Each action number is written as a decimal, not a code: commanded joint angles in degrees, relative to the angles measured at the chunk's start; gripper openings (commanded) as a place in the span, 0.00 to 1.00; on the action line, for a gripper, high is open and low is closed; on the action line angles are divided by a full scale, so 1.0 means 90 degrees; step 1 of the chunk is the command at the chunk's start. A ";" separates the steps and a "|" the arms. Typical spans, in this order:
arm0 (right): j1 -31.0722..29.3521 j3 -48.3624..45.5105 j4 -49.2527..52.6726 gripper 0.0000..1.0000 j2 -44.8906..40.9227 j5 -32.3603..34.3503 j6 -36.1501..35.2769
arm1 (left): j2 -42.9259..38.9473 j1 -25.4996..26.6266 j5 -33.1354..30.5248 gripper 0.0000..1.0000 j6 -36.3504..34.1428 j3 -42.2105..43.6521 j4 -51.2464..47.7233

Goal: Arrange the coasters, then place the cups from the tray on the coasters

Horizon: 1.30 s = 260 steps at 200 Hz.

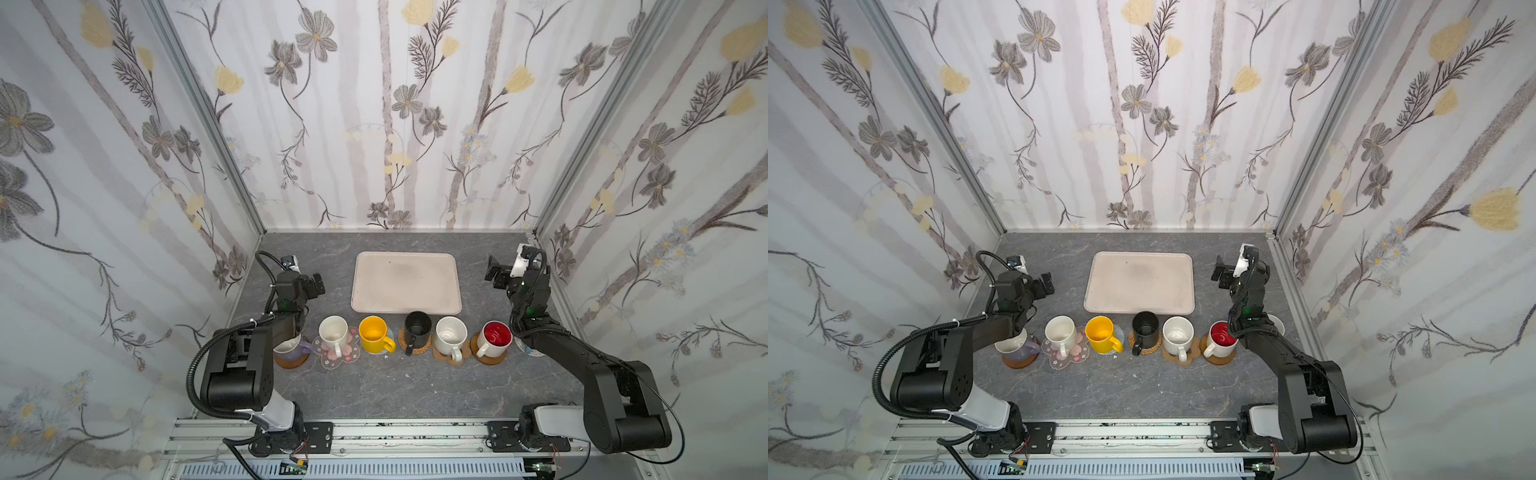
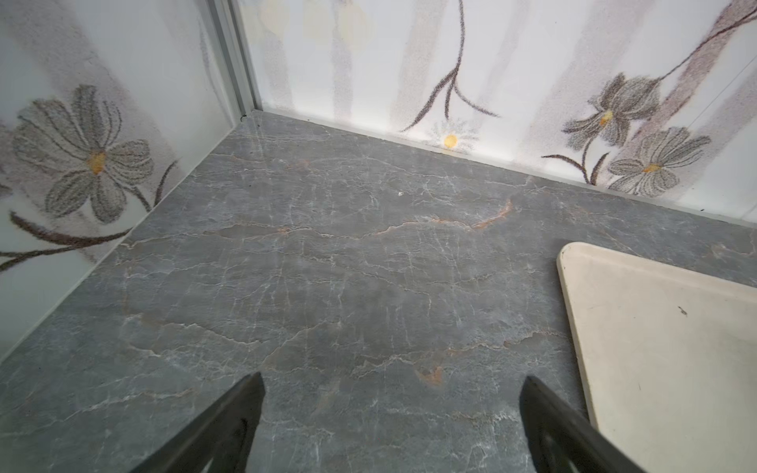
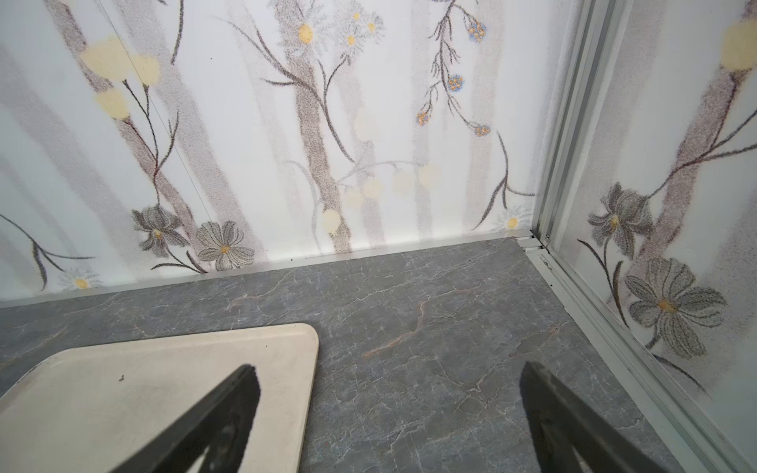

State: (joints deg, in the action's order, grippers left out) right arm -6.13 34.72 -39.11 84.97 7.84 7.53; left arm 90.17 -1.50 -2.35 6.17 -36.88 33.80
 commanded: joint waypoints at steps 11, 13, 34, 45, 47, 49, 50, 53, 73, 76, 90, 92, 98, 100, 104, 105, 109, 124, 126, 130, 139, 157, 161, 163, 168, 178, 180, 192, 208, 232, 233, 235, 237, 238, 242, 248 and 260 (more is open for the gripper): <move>-0.0014 0.0110 0.0206 1.00 0.0039 -0.0098 -0.0337 | 0.0263 -0.0029 0.0450 1.00 -0.0097 0.0078 0.0563; -0.0020 0.0110 0.0225 1.00 0.0026 -0.0106 -0.0338 | 0.0279 -0.0029 0.0455 1.00 -0.0094 0.0095 0.0600; -0.0022 -0.0092 -0.0170 1.00 -0.0044 -0.0119 -0.0353 | 0.0534 -0.0029 0.0501 1.00 -0.0076 0.0219 0.0880; -0.0023 -0.0107 -0.0226 1.00 -0.0046 -0.0138 -0.0364 | 0.0557 -0.0028 0.0525 1.00 -0.0105 0.0194 0.0894; -0.0022 -0.0105 -0.0222 1.00 -0.0046 -0.0145 -0.0367 | 0.0557 -0.0029 0.0542 1.00 -0.0111 0.0207 0.0903; -0.0022 -0.0107 -0.0229 1.00 -0.0042 -0.0140 -0.0365 | 0.0550 -0.0029 0.0563 1.00 -0.0115 0.0208 0.0912; -0.0022 -0.0107 -0.0227 1.00 -0.0044 -0.0139 -0.0362 | 0.0549 -0.0029 0.0568 1.00 -0.0117 0.0210 0.0917; -0.0022 -0.0103 -0.0233 1.00 -0.0040 -0.0133 -0.0366 | 0.0555 -0.0025 0.0573 1.00 -0.0122 0.0206 0.0926; -0.0022 -0.0098 -0.0206 1.00 -0.0041 -0.0155 -0.0378 | 0.0510 -0.0029 0.0610 1.00 -0.0132 0.0264 0.0970; -0.0022 -0.0106 -0.0214 1.00 -0.0046 -0.0157 -0.0383 | 0.0495 -0.0029 0.0612 1.00 -0.0133 0.0291 0.1004; -0.0032 -0.0145 -0.0188 1.00 -0.0092 -0.0163 -0.0387 | 0.0387 -0.0029 0.0636 1.00 -0.0144 0.0434 0.1179; -0.0032 -0.0146 -0.0189 1.00 -0.0102 -0.0159 -0.0387 | 0.0371 -0.0029 0.0641 1.00 -0.0145 0.0462 0.1208; -0.0032 -0.0178 -0.0176 1.00 -0.0131 -0.0144 -0.0380 | 0.0311 -0.0023 0.0637 1.00 -0.0141 0.0525 0.1293; -0.0032 -0.0184 -0.0181 1.00 -0.0146 -0.0142 -0.0373 | 0.0293 -0.0020 0.0636 1.00 -0.0147 0.0558 0.1325; -0.0032 -0.0207 -0.0184 1.00 -0.0162 -0.0138 -0.0375 | 0.0244 -0.0028 0.0633 1.00 -0.0140 0.0624 0.1387; -0.0032 -0.0216 -0.0185 1.00 -0.0168 -0.0133 -0.0376 | 0.0239 -0.0029 0.0633 1.00 -0.0144 0.0638 0.1398; -0.0032 -0.0234 -0.0204 1.00 -0.0194 -0.0129 -0.0365 | 0.0194 -0.0029 0.0627 1.00 -0.0149 0.0698 0.1460; -0.0032 -0.0339 -0.0253 1.00 -0.0284 -0.0100 -0.0344 | 0.0011 -0.0017 0.0611 1.00 -0.0149 0.0993 0.1825; -0.0032 -0.0346 -0.0261 1.00 -0.0296 -0.0099 -0.0350 | -0.0016 -0.0014 0.0600 1.00 -0.0142 0.1049 0.1900; -0.0032 -0.0359 -0.0272 1.00 -0.0314 -0.0099 -0.0348 | -0.0053 -0.0010 0.0578 1.00 -0.0154 0.1182 0.2105; -0.0032 -0.0396 -0.0247 1.00 -0.0348 -0.0087 -0.0339 | -0.0147 0.0025 0.0511 1.00 -0.0174 0.1565 0.2716; -0.0032 -0.0387 -0.0092 1.00 -0.0400 -0.0106 -0.0326 | -0.0206 0.0113 0.0393 1.00 -0.0257 0.2040 0.3508; -0.0034 -0.0400 -0.0065 1.00 -0.0421 -0.0109 -0.0328 | -0.0210 0.0125 0.0379 1.00 -0.0273 0.2053 0.3528; -0.0032 -0.0403 -0.0069 1.00 -0.0433 -0.0114 -0.0329 | -0.0211 0.0127 0.0373 1.00 -0.0270 0.2054 0.3524; -0.0032 -0.0426 -0.0084 1.00 -0.0449 -0.0111 -0.0321 | -0.0195 0.0130 0.0369 1.00 -0.0276 0.2048 0.3534; -0.0032 -0.0460 -0.0117 1.00 -0.0466 -0.0111 -0.0323 | -0.0213 0.0142 0.0390 1.00 -0.0294 0.2067 0.3561; -0.0032 -0.0460 -0.0122 1.00 -0.0471 -0.0119 -0.0327 | -0.0219 0.0138 0.0396 1.00 -0.0300 0.2079 0.3579; -0.0034 -0.0462 -0.0117 1.00 -0.0470 -0.0109 -0.0324 | -0.0187 0.0171 0.0389 1.00 -0.0345 0.2197 0.3797; -0.0032 -0.0420 -0.0065 1.00 -0.0442 -0.0025 -0.0293 | -0.0001 0.0221 0.0313 1.00 -0.0374 0.2448 0.4367; 0.0017 -0.0352 0.0009 1.00 -0.0398 0.0033 -0.0226 | 0.0049 0.0218 0.0279 1.00 -0.0361 0.2545 0.4630; 0.0017 -0.0352 0.0005 1.00 -0.0398 0.0035 -0.0228 | 0.0049 0.0216 0.0280 1.00 -0.0357 0.2541 0.4632; 0.0012 -0.0367 0.0009 1.00 -0.0398 0.0049 -0.0235 | 0.0044 0.0215 0.0288 1.00 -0.0355 0.2539 0.4630; 0.0016 -0.0368 0.0012 1.00 -0.0405 0.0062 -0.0240 | 0.0043 0.0215 0.0290 1.00 -0.0362 0.2544 0.4627; 0.0017 -0.0370 0.0006 1.00 -0.0407 0.0065 -0.0245 | 0.0046 0.0215 0.0295 1.00 -0.0358 0.2540 0.4625; 0.0017 -0.0380 0.0002 1.00 -0.0417 0.0091 -0.0250 | 0.0044 0.0210 0.0292 1.00 -0.0362 0.2544 0.4628; 0.0017 -0.0402 -0.0009 1.00 -0.0434 0.0134 -0.0232 | 0.0047 0.0220 0.0292 1.00 -0.0361 0.2545 0.4630; 0.0019 -0.0425 -0.0036 1.00 -0.0461 0.0202 -0.0225 | 0.0042 0.0215 0.0292 1.00 -0.0358 0.2541 0.4640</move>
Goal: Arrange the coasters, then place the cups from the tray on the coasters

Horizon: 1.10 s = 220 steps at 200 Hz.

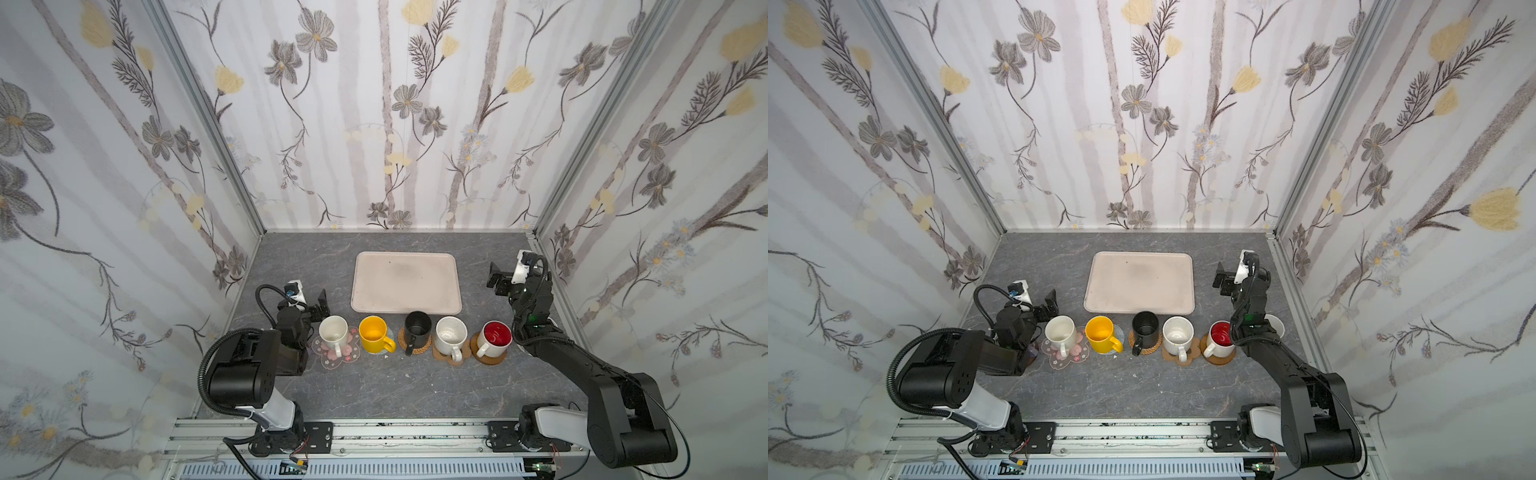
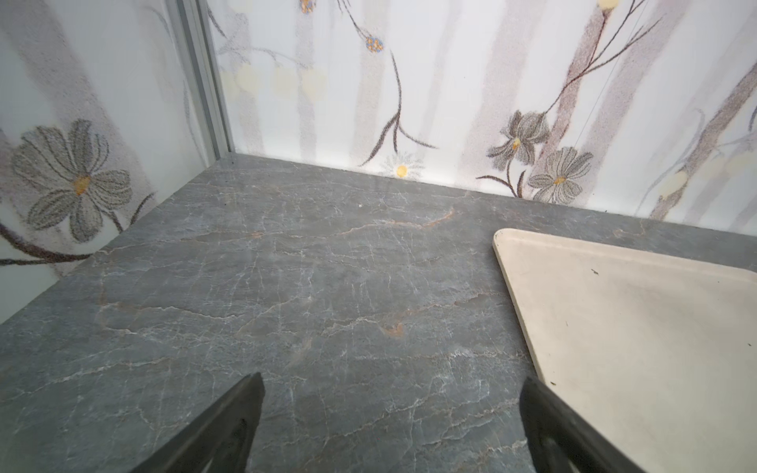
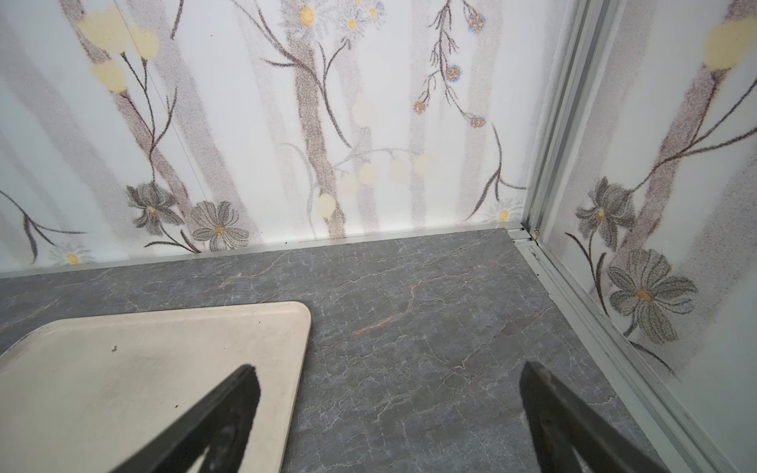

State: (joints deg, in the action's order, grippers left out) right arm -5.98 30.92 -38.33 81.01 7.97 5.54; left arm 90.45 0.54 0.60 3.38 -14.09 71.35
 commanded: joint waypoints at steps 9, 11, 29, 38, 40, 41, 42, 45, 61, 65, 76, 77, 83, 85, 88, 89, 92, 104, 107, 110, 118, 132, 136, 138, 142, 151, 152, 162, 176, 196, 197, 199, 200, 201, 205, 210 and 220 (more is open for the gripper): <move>0.0000 -0.0035 -0.0117 1.00 -0.0053 0.0281 0.0035 | 0.0015 -0.0011 -0.0037 1.00 -0.0051 0.0005 0.0466; 0.0000 -0.0041 -0.0126 1.00 -0.0063 0.0320 0.0055 | 0.0017 -0.0011 -0.0037 1.00 -0.0050 0.0011 0.0457; 0.0010 -0.0135 -0.0222 1.00 -0.0133 0.0442 0.0088 | 0.0016 -0.0010 -0.0038 1.00 -0.0051 0.0005 0.0456; 0.0007 -0.0188 -0.0282 1.00 -0.0167 0.0445 0.0070 | 0.0009 -0.0011 -0.0037 1.00 -0.0051 0.0012 0.0459; 0.0009 -0.0192 -0.0285 1.00 -0.0177 0.0451 0.0073 | 0.0008 -0.0008 -0.0042 1.00 -0.0047 0.0012 0.0453; 0.0010 -0.0197 -0.0289 1.00 -0.0180 0.0447 0.0071 | 0.0008 -0.0009 -0.0040 1.00 -0.0050 0.0012 0.0457; 0.0010 -0.0200 -0.0290 1.00 -0.0186 0.0445 0.0069 | 0.0013 -0.0010 -0.0039 1.00 -0.0052 0.0012 0.0459; 0.0010 -0.0223 -0.0306 1.00 -0.0199 0.0447 0.0068 | 0.0010 -0.0011 -0.0038 1.00 -0.0044 0.0006 0.0454; 0.0010 -0.0286 -0.0297 1.00 -0.0282 0.0318 -0.0018 | 0.0016 -0.0011 -0.0045 1.00 -0.0051 0.0012 0.0453; 0.0010 -0.0295 -0.0254 1.00 -0.0306 0.0281 -0.0034 | 0.0017 -0.0006 -0.0046 1.00 -0.0049 0.0008 0.0451; 0.0010 -0.0343 -0.0175 1.00 -0.0379 0.0188 -0.0085 | 0.0017 -0.0010 -0.0049 1.00 -0.0047 0.0011 0.0456; 0.0010 -0.0356 -0.0180 1.00 -0.0384 0.0184 -0.0092 | 0.0013 -0.0010 -0.0048 1.00 -0.0050 0.0012 0.0454; 0.0010 -0.0422 -0.0232 1.00 -0.0419 0.0139 -0.0114 | 0.0014 -0.0011 -0.0047 1.00 -0.0049 0.0011 0.0458; 0.0010 -0.0445 -0.0248 1.00 -0.0430 0.0128 -0.0124 | 0.0014 -0.0011 -0.0047 1.00 -0.0047 0.0012 0.0458; 0.0009 -0.0476 -0.0257 1.00 -0.0454 0.0108 -0.0127 | 0.0017 -0.0011 -0.0047 1.00 -0.0051 0.0010 0.0454; 0.0009 -0.0486 -0.0260 1.00 -0.0460 0.0100 -0.0132 | 0.0018 -0.0011 -0.0047 1.00 -0.0047 0.0011 0.0457; 0.0015 -0.0518 -0.0283 1.00 -0.0485 0.0085 -0.0138 | 0.0015 -0.0011 -0.0056 1.00 -0.0044 0.0010 0.0452; 0.0020 -0.0672 -0.0395 1.00 -0.0576 -0.0075 -0.0219 | 0.0009 -0.0011 -0.0039 1.00 -0.0045 0.0012 0.0451; 0.0017 -0.0719 -0.0411 1.00 -0.0596 -0.0097 -0.0233 | 0.0011 -0.0011 -0.0044 1.00 -0.0043 0.0008 0.0458; 0.0019 -0.0754 -0.0448 1.00 -0.0616 -0.0109 -0.0235 | 0.0016 -0.0011 -0.0050 1.00 -0.0046 0.0012 0.0455; 0.0020 -0.0897 -0.0552 1.00 -0.0632 -0.0081 -0.0223 | 0.0018 -0.0011 -0.0042 1.00 -0.0045 0.0012 0.0451; 0.0028 -0.1123 -0.0857 1.00 -0.0627 -0.0061 -0.0228 | 0.0018 -0.0002 -0.0048 1.00 -0.0052 0.0007 0.0452; 0.0029 -0.1196 -0.1000 1.00 -0.0623 -0.0063 -0.0248 | 0.0018 -0.0009 -0.0050 1.00 -0.0057 0.0009 0.0460; 0.0029 -0.1218 -0.1065 1.00 -0.0618 -0.0067 -0.0262 | 0.0010 -0.0005 -0.0048 1.00 -0.0059 0.0009 0.0453; 0.0028 -0.1258 -0.1144 1.00 -0.0600 -0.0074 -0.0301 | 0.0010 -0.0009 -0.0050 1.00 -0.0044 0.0010 0.0451; 0.0032 -0.1262 -0.1166 1.00 -0.0570 -0.0056 -0.0363 | 0.0013 -0.0011 -0.0042 1.00 -0.0051 0.0011 0.0451; 0.0031 -0.1260 -0.1174 1.00 -0.0567 -0.0051 -0.0367 | 0.0010 -0.0011 -0.0045 1.00 -0.0047 0.0007 0.0456; 0.0029 -0.1283 -0.1255 1.00 -0.0504 -0.0047 -0.0424 | 0.0017 -0.0010 -0.0047 1.00 -0.0048 0.0008 0.0457; 0.0029 -0.1303 -0.1355 1.00 -0.0412 -0.0091 -0.0471 | 0.0018 -0.0011 -0.0052 1.00 -0.0051 0.0007 0.0452; 0.0029 -0.1361 -0.1563 1.00 -0.0262 -0.0177 -0.0575 | 0.0017 -0.0008 -0.0041 1.00 -0.0045 0.0007 0.0460; 0.0029 -0.1358 -0.1567 1.00 -0.0252 -0.0180 -0.0581 | 0.0017 -0.0009 -0.0044 1.00 -0.0049 0.0005 0.0455; 0.0029 -0.1358 -0.1590 1.00 -0.0234 -0.0194 -0.0605 | 0.0018 -0.0008 -0.0049 1.00 -0.0045 0.0011 0.0452; 0.0029 -0.1357 -0.1600 1.00 -0.0223 -0.0193 -0.0615 | 0.0018 -0.0009 -0.0048 1.00 -0.0054 0.0012 0.0451; 0.0029 -0.1356 -0.1610 1.00 -0.0218 -0.0202 -0.0625 | 0.0018 -0.0010 -0.0048 1.00 -0.0048 0.0012 0.0451; 0.0029 -0.1356 -0.1657 1.00 -0.0174 -0.0219 -0.0669 | 0.0018 -0.0011 -0.0044 1.00 -0.0047 0.0012 0.0455; 0.0029 -0.1340 -0.1731 1.00 -0.0115 -0.0238 -0.0704 | 0.0018 -0.0005 -0.0044 1.00 -0.0044 0.0011 0.0455; 0.0029 -0.1280 -0.1709 1.00 -0.0058 -0.0292 -0.0843 | 0.0018 -0.0006 -0.0040 1.00 -0.0047 0.0010 0.0454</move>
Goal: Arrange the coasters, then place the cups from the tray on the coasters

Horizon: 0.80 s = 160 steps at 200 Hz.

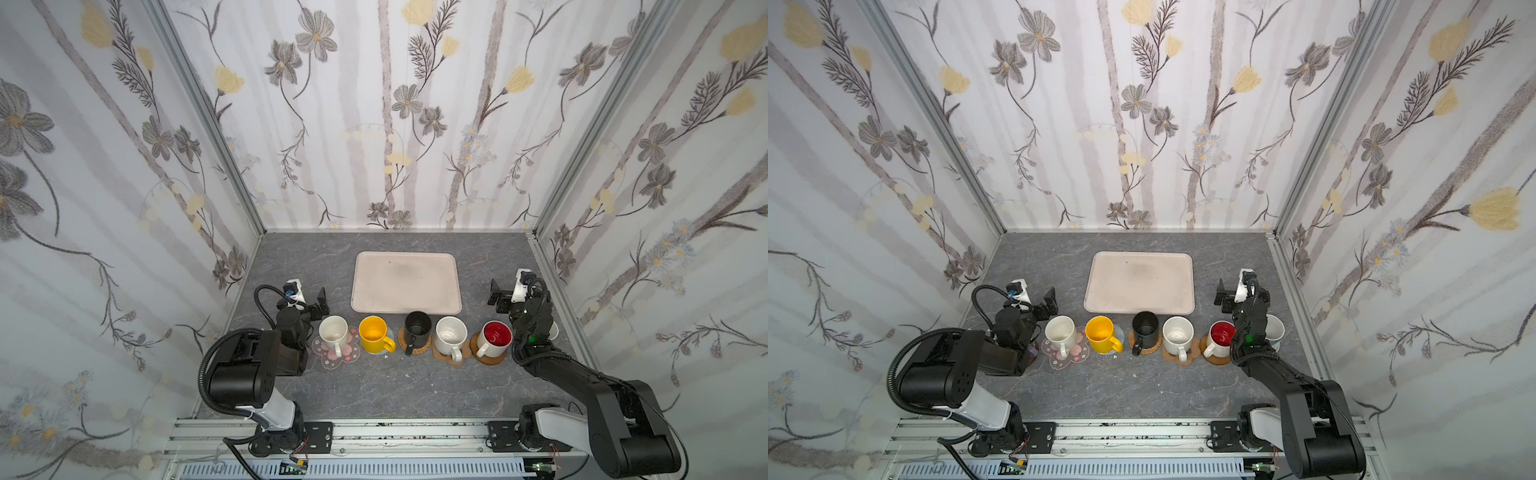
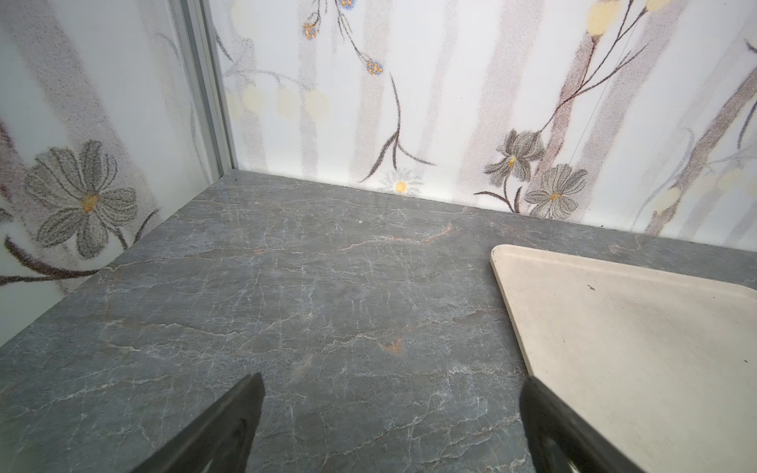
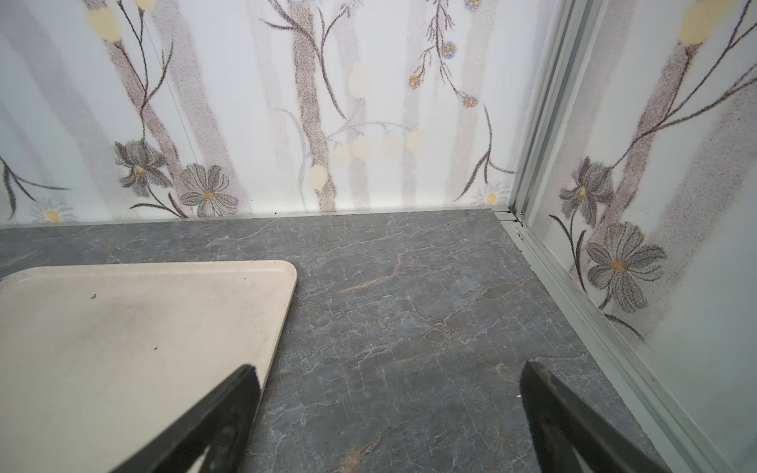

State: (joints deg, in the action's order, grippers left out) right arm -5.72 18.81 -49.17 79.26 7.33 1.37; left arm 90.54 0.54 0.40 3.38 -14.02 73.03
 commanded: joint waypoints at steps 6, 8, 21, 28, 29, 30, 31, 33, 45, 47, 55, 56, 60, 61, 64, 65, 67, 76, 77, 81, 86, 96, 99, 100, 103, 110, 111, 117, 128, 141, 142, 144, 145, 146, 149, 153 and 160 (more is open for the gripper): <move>0.0000 0.0060 -0.0594 1.00 0.0162 -0.0259 -0.0450 | 0.0006 -0.0011 -0.0016 1.00 -0.0050 -0.0006 0.0266; 0.0000 0.0047 -0.0639 1.00 0.0171 -0.0271 -0.0468 | 0.0008 -0.0011 -0.0016 1.00 -0.0050 0.0002 0.0272; 0.0013 -0.0071 -0.1011 1.00 0.0253 -0.0301 -0.0540 | 0.0008 -0.0003 -0.0011 1.00 -0.0044 -0.0006 0.0265; 0.0054 -0.0046 -0.0994 1.00 0.0291 -0.0360 -0.0504 | 0.0016 -0.0011 -0.0016 1.00 -0.0049 -0.0006 0.0264; 0.0062 -0.0037 -0.0978 1.00 0.0293 -0.0372 -0.0504 | 0.0017 -0.0011 -0.0016 1.00 -0.0046 -0.0005 0.0264; 0.0065 -0.0028 -0.0966 1.00 0.0299 -0.0384 -0.0499 | 0.0017 -0.0011 -0.0016 1.00 -0.0050 -0.0010 0.0264; 0.0072 -0.0024 -0.0950 1.00 0.0311 -0.0399 -0.0496 | 0.0018 -0.0011 -0.0016 1.00 -0.0051 -0.0012 0.0264; 0.0084 -0.0021 -0.0937 1.00 0.0313 -0.0423 -0.0494 | 0.0013 -0.0011 -0.0016 1.00 -0.0048 -0.0014 0.0271; 0.0150 -0.0005 -0.0977 1.00 0.0384 -0.0573 -0.0459 | 0.0015 -0.0011 -0.0018 1.00 -0.0051 -0.0007 0.0272; 0.0167 0.0009 -0.0964 1.00 0.0395 -0.0608 -0.0460 | 0.0017 -0.0011 -0.0016 1.00 -0.0045 -0.0012 0.0271; 0.0227 0.0058 -0.0922 1.00 0.0444 -0.0744 -0.0431 | 0.0018 -0.0011 -0.0016 1.00 -0.0051 -0.0016 0.0269; 0.0236 0.0068 -0.0918 1.00 0.0457 -0.0760 -0.0428 | 0.0013 -0.0011 -0.0016 1.00 -0.0047 -0.0015 0.0271; 0.0269 0.0108 -0.0856 1.00 0.0475 -0.0818 -0.0402 | 0.0011 -0.0011 -0.0016 1.00 -0.0046 -0.0006 0.0265; 0.0276 0.0122 -0.0841 1.00 0.0477 -0.0836 -0.0399 | 0.0014 -0.0011 -0.0016 1.00 -0.0045 -0.0005 0.0264; 0.0296 0.0147 -0.0792 1.00 0.0492 -0.0892 -0.0393 | 0.0017 -0.0009 -0.0011 1.00 -0.0049 -0.0013 0.0264; 0.0304 0.0162 -0.0780 1.00 0.0496 -0.0912 -0.0389 | 0.0018 -0.0005 -0.0013 1.00 -0.0046 -0.0009 0.0264; 0.0318 0.0184 -0.0751 1.00 0.0506 -0.0944 -0.0394 | 0.0018 -0.0009 -0.0015 1.00 -0.0046 -0.0013 0.0264; 0.0366 0.0224 -0.0703 1.00 0.0551 -0.1074 -0.0380 | 0.0018 -0.0010 -0.0016 1.00 -0.0048 -0.0006 0.0266; 0.0373 0.0225 -0.0701 1.00 0.0549 -0.1091 -0.0373 | 0.0018 -0.0011 -0.0021 1.00 -0.0050 -0.0005 0.0265; 0.0396 0.0225 -0.0699 1.00 0.0548 -0.1148 -0.0376 | 0.0018 -0.0013 -0.0016 1.00 -0.0044 -0.0011 0.0265; 0.0423 0.0217 -0.0705 1.00 0.0548 -0.1214 -0.0361 | 0.0013 -0.0011 -0.0016 1.00 -0.0049 -0.0005 0.0266; 0.0463 0.0187 -0.0763 1.00 0.0546 -0.1328 -0.0357 | 0.0018 -0.0010 -0.0016 1.00 -0.0048 -0.0011 0.0272; 0.0473 0.0186 -0.0772 1.00 0.0553 -0.1353 -0.0347 | 0.0018 -0.0011 -0.0016 1.00 -0.0044 -0.0013 0.0265; 0.0476 0.0186 -0.0775 1.00 0.0556 -0.1367 -0.0342 | 0.0018 -0.0011 -0.0016 1.00 -0.0043 -0.0009 0.0264; 0.0487 0.0195 -0.0772 1.00 0.0563 -0.1392 -0.0346 | 0.0018 -0.0013 -0.0016 1.00 -0.0052 -0.0014 0.0269; 0.0515 0.0229 -0.0741 1.00 0.0586 -0.1463 -0.0336 | 0.0013 -0.0011 -0.0016 1.00 -0.0045 -0.0013 0.0267; 0.0521 0.0232 -0.0735 1.00 0.0591 -0.1476 -0.0332 | 0.0011 -0.0006 -0.0011 1.00 -0.0044 -0.0014 0.0271; 0.0553 0.0285 -0.0687 1.00 0.0626 -0.1548 -0.0319 | 0.0018 -0.0011 -0.0011 1.00 -0.0045 -0.0011 0.0271; 0.0612 0.0385 -0.0593 1.00 0.0693 -0.1679 -0.0291 | 0.0013 -0.0011 -0.0016 1.00 -0.0048 -0.0005 0.0268; 0.0645 0.0448 -0.0474 1.00 0.0714 -0.1883 -0.0316 | 0.0018 -0.0011 -0.0016 1.00 -0.0046 -0.0009 0.0269; 0.0645 0.0449 -0.0469 1.00 0.0714 -0.1891 -0.0322 | 0.0018 -0.0011 -0.0016 1.00 -0.0044 -0.0012 0.0266; 0.0645 0.0454 -0.0459 1.00 0.0714 -0.1904 -0.0331 | 0.0018 -0.0011 -0.0016 1.00 -0.0043 -0.0014 0.0272; 0.0645 0.0457 -0.0452 1.00 0.0714 -0.1916 -0.0334 | 0.0018 -0.0011 -0.0016 1.00 -0.0043 -0.0009 0.0273; 0.0645 0.0458 -0.0449 1.00 0.0714 -0.1927 -0.0331 | 0.0018 -0.0011 -0.0016 1.00 -0.0048 -0.0007 0.0273; 0.0645 0.0459 -0.0432 1.00 0.0714 -0.1945 -0.0345 | 0.0018 -0.0011 -0.0016 1.00 -0.0045 -0.0011 0.0265; 0.0645 0.0453 -0.0429 1.00 0.0698 -0.1965 -0.0352 | 0.0013 -0.0010 -0.0016 1.00 -0.0051 -0.0014 0.0271; 0.0645 0.0418 -0.0478 1.00 0.0678 -0.1991 -0.0358 | 0.0017 -0.0011 -0.0016 1.00 -0.0051 -0.0013 0.0267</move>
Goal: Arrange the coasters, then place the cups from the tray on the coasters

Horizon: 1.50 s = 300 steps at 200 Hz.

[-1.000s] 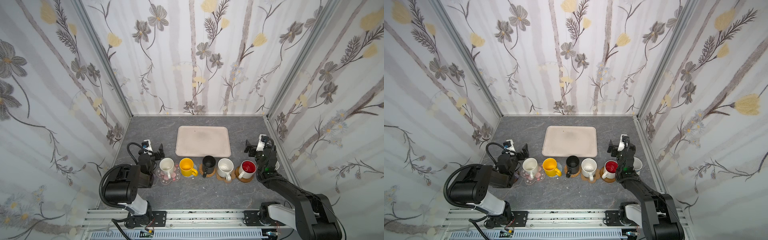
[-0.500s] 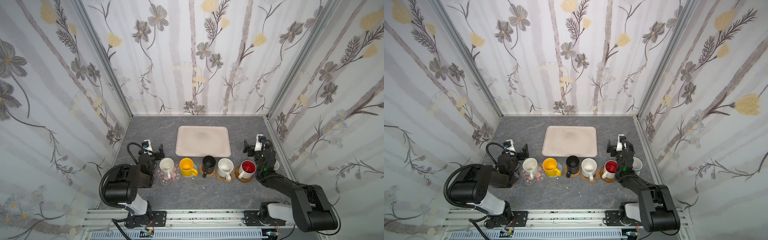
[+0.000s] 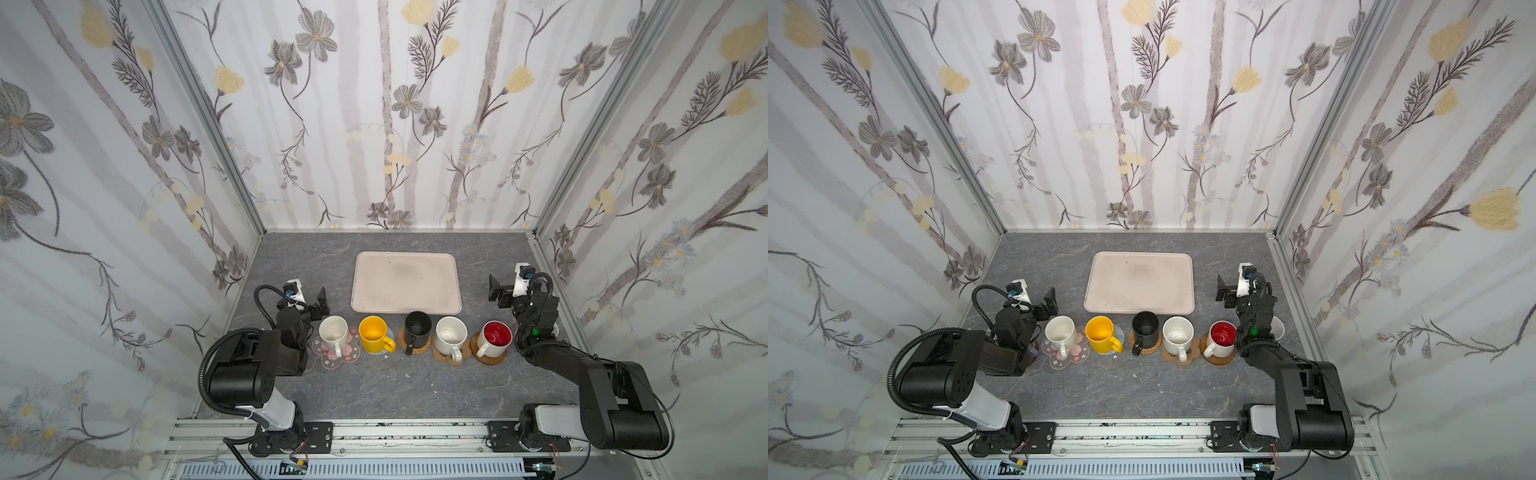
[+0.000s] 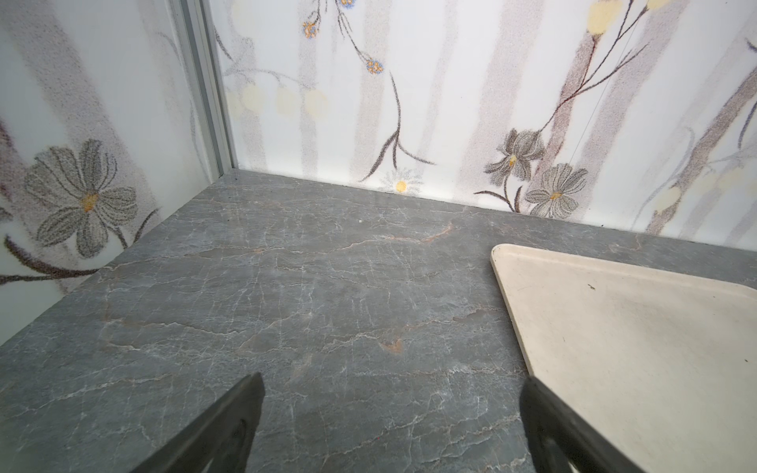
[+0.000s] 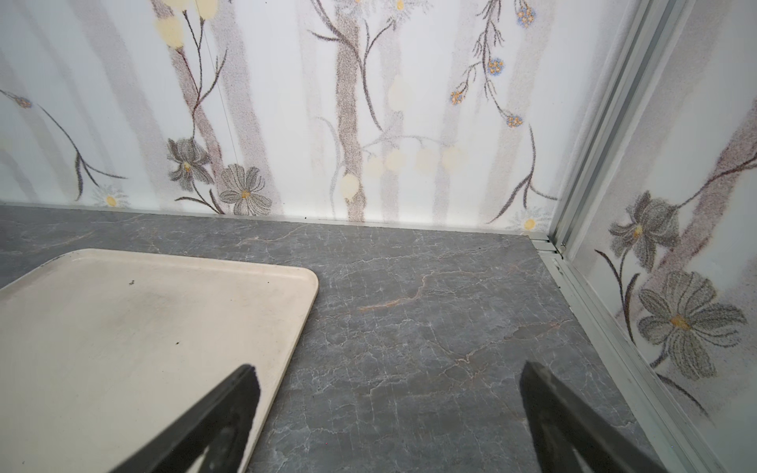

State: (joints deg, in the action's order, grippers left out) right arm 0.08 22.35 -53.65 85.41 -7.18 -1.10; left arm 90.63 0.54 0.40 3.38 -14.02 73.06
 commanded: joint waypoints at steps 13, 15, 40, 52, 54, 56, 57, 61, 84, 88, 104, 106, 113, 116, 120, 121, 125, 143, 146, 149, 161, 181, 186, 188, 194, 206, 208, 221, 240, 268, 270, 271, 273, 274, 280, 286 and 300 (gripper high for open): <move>0.0002 -0.0103 -0.0140 1.00 -0.0064 -0.0368 -0.0086 | 0.0008 -0.0011 -0.0016 1.00 -0.0047 -0.0014 0.0262; 0.0002 -0.0123 -0.0176 1.00 -0.0070 -0.0365 -0.0083 | 0.0008 -0.0011 -0.0016 1.00 -0.0044 -0.0014 0.0266; 0.0006 -0.0292 -0.0424 1.00 -0.0146 -0.0364 -0.0082 | 0.0003 -0.0011 -0.0011 1.00 -0.0044 -0.0010 0.0267; 0.0001 -0.0480 -0.0628 1.00 -0.0247 -0.0345 -0.0091 | 0.0008 -0.0011 -0.0015 1.00 -0.0043 -0.0006 0.0268; 0.0001 -0.0515 -0.0684 1.00 -0.0250 -0.0342 -0.0092 | 0.0006 -0.0011 -0.0016 1.00 -0.0043 -0.0010 0.0263; 0.0001 -0.0563 -0.0761 1.00 -0.0256 -0.0344 -0.0092 | 0.0008 -0.0011 -0.0016 1.00 -0.0051 -0.0006 0.0269; 0.0006 -0.0581 -0.0799 1.00 -0.0254 -0.0340 -0.0092 | 0.0008 -0.0011 -0.0016 1.00 -0.0047 -0.0010 0.0265; 0.0002 -0.0647 -0.0932 1.00 -0.0247 -0.0350 -0.0090 | 0.0007 -0.0011 -0.0016 1.00 -0.0044 -0.0007 0.0264; 0.0002 -0.0757 -0.1211 1.00 -0.0212 -0.0366 -0.0084 | 0.0008 -0.0010 -0.0016 1.00 -0.0044 -0.0010 0.0263; 0.0003 -0.0748 -0.1200 1.00 -0.0212 -0.0367 -0.0085 | 0.0008 -0.0011 -0.0016 1.00 -0.0046 -0.0007 0.0262; 0.0011 -0.0745 -0.1188 1.00 -0.0212 -0.0400 -0.0092 | 0.0008 -0.0008 -0.0016 1.00 -0.0044 -0.0014 0.0264; 0.0011 -0.0745 -0.1192 1.00 -0.0212 -0.0403 -0.0085 | 0.0006 -0.0010 -0.0016 1.00 -0.0046 -0.0007 0.0267; 0.0011 -0.0744 -0.1194 1.00 -0.0211 -0.0406 -0.0087 | 0.0008 -0.0011 -0.0016 1.00 -0.0051 -0.0013 0.0262; 0.0011 -0.0745 -0.1188 1.00 -0.0212 -0.0404 -0.0089 | 0.0008 -0.0011 -0.0016 1.00 -0.0045 -0.0014 0.0263; 0.0011 -0.0745 -0.1188 1.00 -0.0212 -0.0412 -0.0087 | 0.0008 -0.0011 -0.0022 1.00 -0.0047 -0.0014 0.0271; 0.0011 -0.0745 -0.1183 1.00 -0.0207 -0.0413 -0.0085 | 0.0008 -0.0011 -0.0019 1.00 -0.0050 -0.0009 0.0266; 0.0020 -0.0753 -0.1192 0.99 -0.0220 -0.0430 -0.0084 | 0.0005 -0.0011 -0.0021 1.00 -0.0044 -0.0012 0.0262; 0.0040 -0.0826 -0.1306 1.00 -0.0229 -0.0479 -0.0082 | 0.0008 -0.0011 -0.0016 1.00 -0.0047 -0.0008 0.0262; 0.0040 -0.0832 -0.1327 1.00 -0.0231 -0.0481 -0.0082 | 0.0008 -0.0011 -0.0016 1.00 -0.0051 -0.0009 0.0270; 0.0040 -0.0846 -0.1364 1.00 -0.0232 -0.0479 -0.0082 | 0.0008 -0.0011 -0.0016 1.00 -0.0051 -0.0014 0.0267; 0.0043 -0.0920 -0.1483 1.00 -0.0222 -0.0448 -0.0071 | 0.0006 -0.0010 -0.0010 1.00 -0.0049 -0.0014 0.0266; 0.0042 -0.1058 -0.1764 1.00 -0.0126 -0.0400 -0.0053 | 0.0008 -0.0011 -0.0012 1.00 -0.0045 -0.0006 0.0263; 0.0055 -0.1131 -0.1953 1.00 -0.0060 -0.0371 -0.0015 | 0.0008 -0.0011 -0.0007 1.00 -0.0048 -0.0014 0.0263; 0.0059 -0.1156 -0.2060 1.00 -0.0028 -0.0366 0.0000 | 0.0008 -0.0011 -0.0006 1.00 -0.0044 -0.0014 0.0267; 0.0083 -0.1208 -0.2293 1.00 0.0050 -0.0376 0.0043 | 0.0008 -0.0007 -0.0007 1.00 -0.0043 -0.0012 0.0264; 0.0109 -0.1199 -0.2321 1.00 0.0062 -0.0413 0.0062 | 0.0007 -0.0011 -0.0006 1.00 -0.0053 -0.0009 0.0263; 0.0111 -0.1203 -0.2303 1.00 0.0062 -0.0413 0.0064 | 0.0005 -0.0003 -0.0011 1.00 -0.0046 -0.0013 0.0262; 0.0109 -0.1194 -0.2292 1.00 0.0066 -0.0415 0.0056 | 0.0008 -0.0010 -0.0009 1.00 -0.0043 -0.0010 0.0270; 0.0109 -0.1192 -0.2285 1.00 0.0067 -0.0417 0.0058 | 0.0008 -0.0009 -0.0006 1.00 -0.0044 -0.0005 0.0263; 0.0119 -0.1194 -0.2281 1.00 0.0071 -0.0432 0.0063 | 0.0008 -0.0006 -0.0012 1.00 -0.0043 -0.0007 0.0262; 0.0119 -0.1194 -0.2281 1.00 0.0071 -0.0420 0.0064 | 0.0008 -0.0002 -0.0007 1.00 -0.0046 -0.0008 0.0262; 0.0119 -0.1194 -0.2276 1.00 0.0071 -0.0426 0.0059 | 0.0003 -0.0006 -0.0012 1.00 -0.0044 -0.0006 0.0261; 0.0118 -0.1194 -0.2278 1.00 0.0071 -0.0431 0.0063 | 0.0007 -0.0010 -0.0007 1.00 -0.0043 -0.0010 0.0261; 0.0118 -0.1194 -0.2275 1.00 0.0071 -0.0427 0.0059 | 0.0003 -0.0010 -0.0007 1.00 -0.0043 -0.0012 0.0266; 0.0118 -0.1194 -0.2282 1.00 0.0064 -0.0429 0.0062 | 0.0008 -0.0011 -0.0013 1.00 -0.0045 -0.0007 0.0262; 0.0119 -0.1192 -0.2287 1.00 0.0061 -0.0419 0.0055 | 0.0008 -0.0011 -0.0015 1.00 -0.0044 -0.0013 0.0262; 0.0119 -0.1199 -0.2291 1.00 0.0061 -0.0413 0.0055 | 0.0008 -0.0011 -0.0007 1.00 -0.0049 -0.0014 0.0262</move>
State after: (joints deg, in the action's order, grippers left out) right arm 1.19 11.53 -71.83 85.84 -10.35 -0.47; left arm 90.63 0.54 0.43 3.38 -14.02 73.06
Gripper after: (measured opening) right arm 0.996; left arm 0.997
